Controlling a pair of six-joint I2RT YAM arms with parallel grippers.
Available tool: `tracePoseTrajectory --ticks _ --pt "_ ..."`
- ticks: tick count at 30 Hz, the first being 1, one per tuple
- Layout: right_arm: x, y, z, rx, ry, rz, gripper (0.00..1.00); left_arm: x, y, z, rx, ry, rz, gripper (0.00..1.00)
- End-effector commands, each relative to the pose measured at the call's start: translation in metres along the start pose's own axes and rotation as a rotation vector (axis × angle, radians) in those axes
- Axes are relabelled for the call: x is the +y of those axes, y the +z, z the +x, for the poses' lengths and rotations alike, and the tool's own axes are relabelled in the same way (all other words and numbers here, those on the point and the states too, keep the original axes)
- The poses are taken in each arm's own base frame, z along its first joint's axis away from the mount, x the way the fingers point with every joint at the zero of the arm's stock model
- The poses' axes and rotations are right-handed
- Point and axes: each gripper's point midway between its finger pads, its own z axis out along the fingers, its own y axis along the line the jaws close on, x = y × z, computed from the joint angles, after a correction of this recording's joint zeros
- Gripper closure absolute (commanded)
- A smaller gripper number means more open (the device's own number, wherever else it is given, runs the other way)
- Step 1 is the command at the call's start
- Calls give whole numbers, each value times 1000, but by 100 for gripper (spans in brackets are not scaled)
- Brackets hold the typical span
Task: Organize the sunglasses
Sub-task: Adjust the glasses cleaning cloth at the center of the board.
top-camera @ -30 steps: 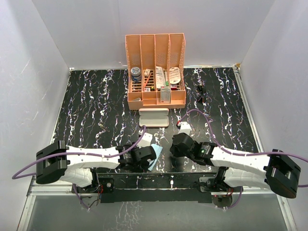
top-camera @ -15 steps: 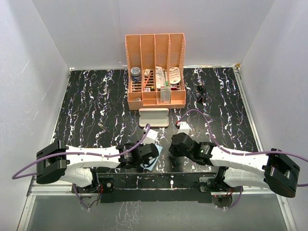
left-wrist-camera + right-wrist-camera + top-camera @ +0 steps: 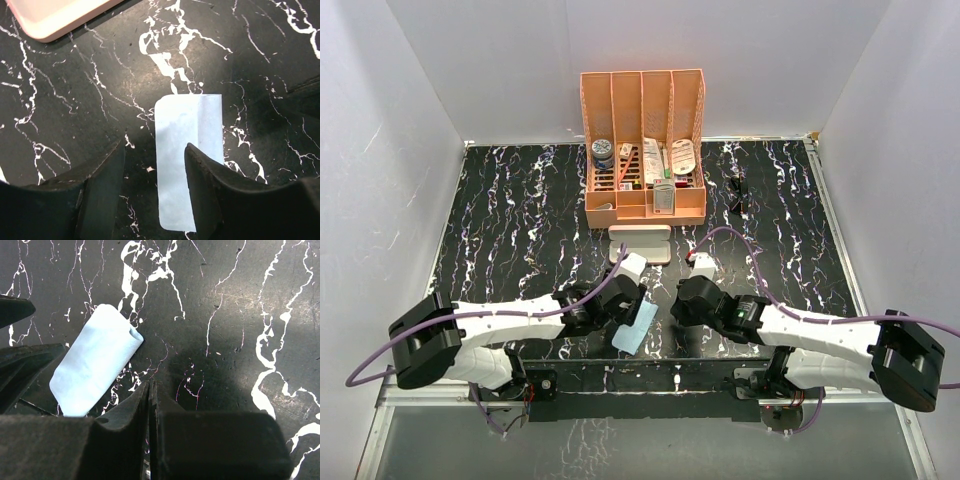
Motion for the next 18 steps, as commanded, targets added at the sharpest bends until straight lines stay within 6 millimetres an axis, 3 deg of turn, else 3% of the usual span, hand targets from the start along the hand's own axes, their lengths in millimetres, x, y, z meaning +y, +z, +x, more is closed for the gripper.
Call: tracePoseTrajectory --ticks 1,8,18 --pt "6 -5 -14 -52 27 -17 96 -10 2 -10 -31 62 80 50" --pt "2 -7 -14 -57 34 -4 96 -15 15 -8 -11 76 122 52" --pt "-2 -11 -13 -63 40 -1 96 -17 34 12 66 97 123 55"
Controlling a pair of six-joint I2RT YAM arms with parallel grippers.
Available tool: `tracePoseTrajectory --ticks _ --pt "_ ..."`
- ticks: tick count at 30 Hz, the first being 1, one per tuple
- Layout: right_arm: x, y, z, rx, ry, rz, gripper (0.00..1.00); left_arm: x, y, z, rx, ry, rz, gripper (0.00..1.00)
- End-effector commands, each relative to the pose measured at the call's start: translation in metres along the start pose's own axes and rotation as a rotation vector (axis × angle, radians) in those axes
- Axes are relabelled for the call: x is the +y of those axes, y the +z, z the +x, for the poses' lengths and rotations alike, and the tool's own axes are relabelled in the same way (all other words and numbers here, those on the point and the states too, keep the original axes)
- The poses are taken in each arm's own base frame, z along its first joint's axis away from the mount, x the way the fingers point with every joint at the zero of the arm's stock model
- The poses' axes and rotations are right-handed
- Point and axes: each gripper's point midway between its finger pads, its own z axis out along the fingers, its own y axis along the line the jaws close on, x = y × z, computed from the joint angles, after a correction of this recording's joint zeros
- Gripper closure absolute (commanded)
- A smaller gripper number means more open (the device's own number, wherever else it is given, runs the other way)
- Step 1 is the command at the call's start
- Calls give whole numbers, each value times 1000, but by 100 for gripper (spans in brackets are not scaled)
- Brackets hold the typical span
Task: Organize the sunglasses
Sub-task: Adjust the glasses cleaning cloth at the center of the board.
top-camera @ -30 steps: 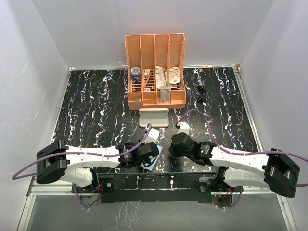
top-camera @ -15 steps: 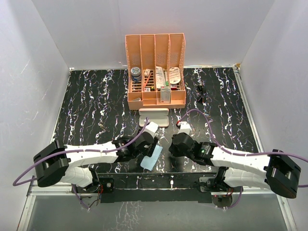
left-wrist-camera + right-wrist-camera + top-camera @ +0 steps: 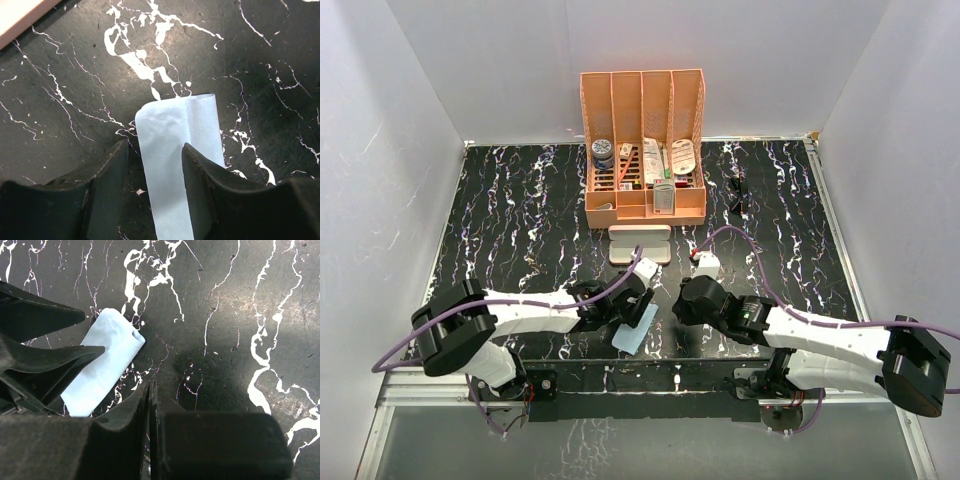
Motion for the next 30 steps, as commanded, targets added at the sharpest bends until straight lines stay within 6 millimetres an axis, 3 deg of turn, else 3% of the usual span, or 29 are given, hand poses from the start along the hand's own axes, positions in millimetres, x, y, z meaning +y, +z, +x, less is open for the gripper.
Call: tracePoseTrajectory --ticks 1,7,9,11,12,14,22,30 --pt "-2 -2 -6 -34 24 7 96 -3 6 -1 8 9 17 55" --pt "-4 -3 -5 -37 26 8 96 0 14 8 52 19 -4 53" --pt "-5 -4 -4 -37 30 7 96 0 15 10 60 17 -10 57" --pt "-6 -4 -4 -38 30 8 96 -1 16 12 73 17 -7 74" --pt "-6 -4 -4 -39 30 9 96 -1 17 14 82 15 -7 89" --pt "-7 -4 -3 -40 29 11 95 -1 18 17 98 8 -13 100" --pt "-9 -5 -4 -47 31 13 95 4 16 23 117 -72 -58 100" --pt "-9 -7 -4 -49 32 9 95 39 0 19 118 -273 -330 100"
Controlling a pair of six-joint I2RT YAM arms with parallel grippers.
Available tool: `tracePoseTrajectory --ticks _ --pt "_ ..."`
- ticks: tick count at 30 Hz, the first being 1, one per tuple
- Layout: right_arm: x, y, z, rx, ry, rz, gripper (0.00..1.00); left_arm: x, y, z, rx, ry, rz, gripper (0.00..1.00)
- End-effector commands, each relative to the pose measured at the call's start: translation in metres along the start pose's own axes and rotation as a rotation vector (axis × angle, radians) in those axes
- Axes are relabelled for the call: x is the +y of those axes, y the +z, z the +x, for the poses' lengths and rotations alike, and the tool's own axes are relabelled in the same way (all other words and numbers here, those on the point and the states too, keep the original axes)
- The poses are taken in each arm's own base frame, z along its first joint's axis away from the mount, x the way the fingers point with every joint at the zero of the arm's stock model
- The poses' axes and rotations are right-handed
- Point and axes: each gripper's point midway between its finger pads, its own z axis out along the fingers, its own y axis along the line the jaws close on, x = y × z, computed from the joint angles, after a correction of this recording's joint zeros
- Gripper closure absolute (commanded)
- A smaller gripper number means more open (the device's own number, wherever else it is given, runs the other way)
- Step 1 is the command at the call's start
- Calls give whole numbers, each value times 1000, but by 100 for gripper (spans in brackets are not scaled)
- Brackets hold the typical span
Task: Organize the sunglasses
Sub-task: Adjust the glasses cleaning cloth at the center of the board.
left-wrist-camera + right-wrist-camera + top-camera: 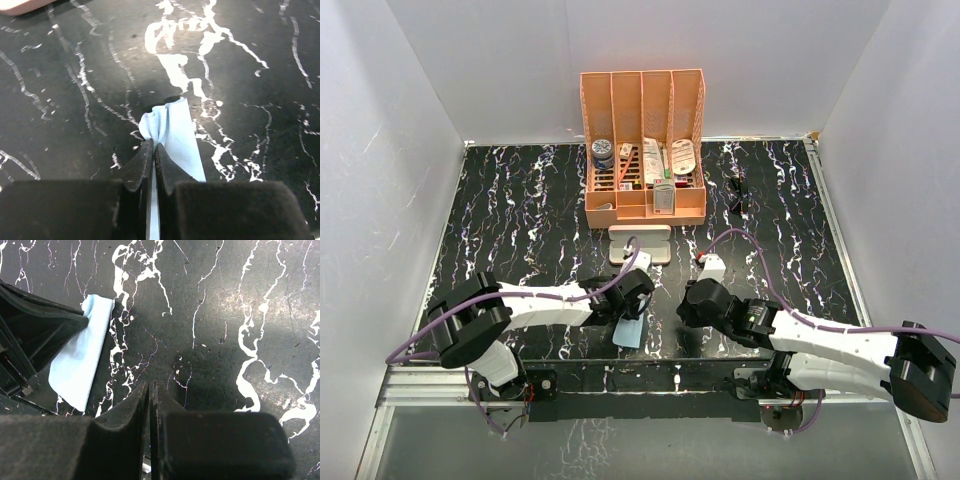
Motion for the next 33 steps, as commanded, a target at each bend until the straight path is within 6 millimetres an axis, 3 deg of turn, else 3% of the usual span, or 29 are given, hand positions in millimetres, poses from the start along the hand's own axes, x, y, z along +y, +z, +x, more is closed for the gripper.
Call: tracePoseTrajectory --ticks 1,8,15,33 --pt "1 -2 -9 -44 18 -7 95 37 -10 9 46 -117 -227 100" --pt "2 -5 -10 -52 19 -24 95 53 -21 9 22 -287 -355 100" --pt "4 -9 -10 -62 20 -54 95 55 -22 -1 -43 -473 -396 100" --pt "-5 -22 -13 -97 28 -66 94 59 16 -37 -141 -839 -452 100"
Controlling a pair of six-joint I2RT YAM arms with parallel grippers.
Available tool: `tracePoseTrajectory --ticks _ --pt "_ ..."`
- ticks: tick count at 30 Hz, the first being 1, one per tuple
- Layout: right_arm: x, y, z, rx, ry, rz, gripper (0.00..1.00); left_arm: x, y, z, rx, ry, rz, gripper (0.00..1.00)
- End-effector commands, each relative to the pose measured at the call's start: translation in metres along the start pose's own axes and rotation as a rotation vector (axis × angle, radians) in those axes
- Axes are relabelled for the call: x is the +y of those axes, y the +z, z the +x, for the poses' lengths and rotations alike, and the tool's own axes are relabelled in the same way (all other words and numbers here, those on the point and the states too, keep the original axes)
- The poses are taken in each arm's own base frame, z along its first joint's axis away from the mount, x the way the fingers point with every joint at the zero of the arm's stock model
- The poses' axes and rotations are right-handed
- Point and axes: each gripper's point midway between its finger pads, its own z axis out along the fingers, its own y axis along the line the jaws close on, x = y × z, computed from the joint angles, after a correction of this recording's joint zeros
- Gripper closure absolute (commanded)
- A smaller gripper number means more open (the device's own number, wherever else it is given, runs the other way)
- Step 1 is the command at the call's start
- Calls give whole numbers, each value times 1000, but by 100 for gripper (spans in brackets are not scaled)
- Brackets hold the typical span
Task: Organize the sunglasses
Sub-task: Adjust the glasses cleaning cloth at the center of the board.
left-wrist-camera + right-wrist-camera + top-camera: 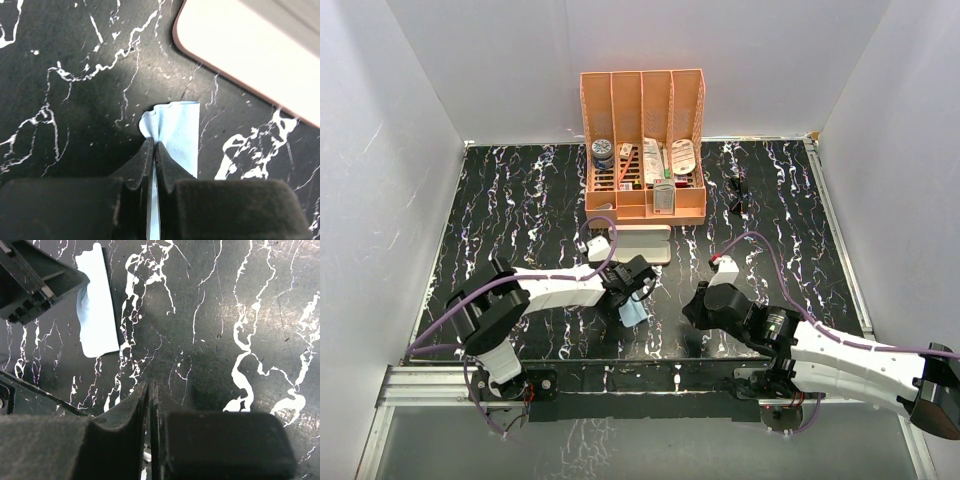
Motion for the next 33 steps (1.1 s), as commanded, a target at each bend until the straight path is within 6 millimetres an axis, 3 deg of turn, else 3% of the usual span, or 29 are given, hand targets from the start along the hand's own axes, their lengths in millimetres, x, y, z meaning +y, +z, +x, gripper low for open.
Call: tracePoseTrajectory --ticks 1,12,16,20,24,28,33 --pt "-3 0 -4 -32 -2 5 94 -14 6 -13 -30 -121 -4 100" --pt "-1 3 -1 -21 -6 -1 94 3 0 -8 24 -173 -15 100" --pt "0 6 1 -16 -5 -5 94 7 -6 -6 50 -152 -2 80" --pt "2 7 0 -16 -4 -10 94 13 -14 -8 55 -139 -16 67" --pt "4 8 0 -14 0 -15 94 18 -22 -10 53 -119 -28 36" --pt "5 8 1 -12 4 -20 94 24 -28 -6 68 -89 -32 29" --pt "4 8 2 -9 9 -24 94 36 -32 -8 58 -5 -52 30"
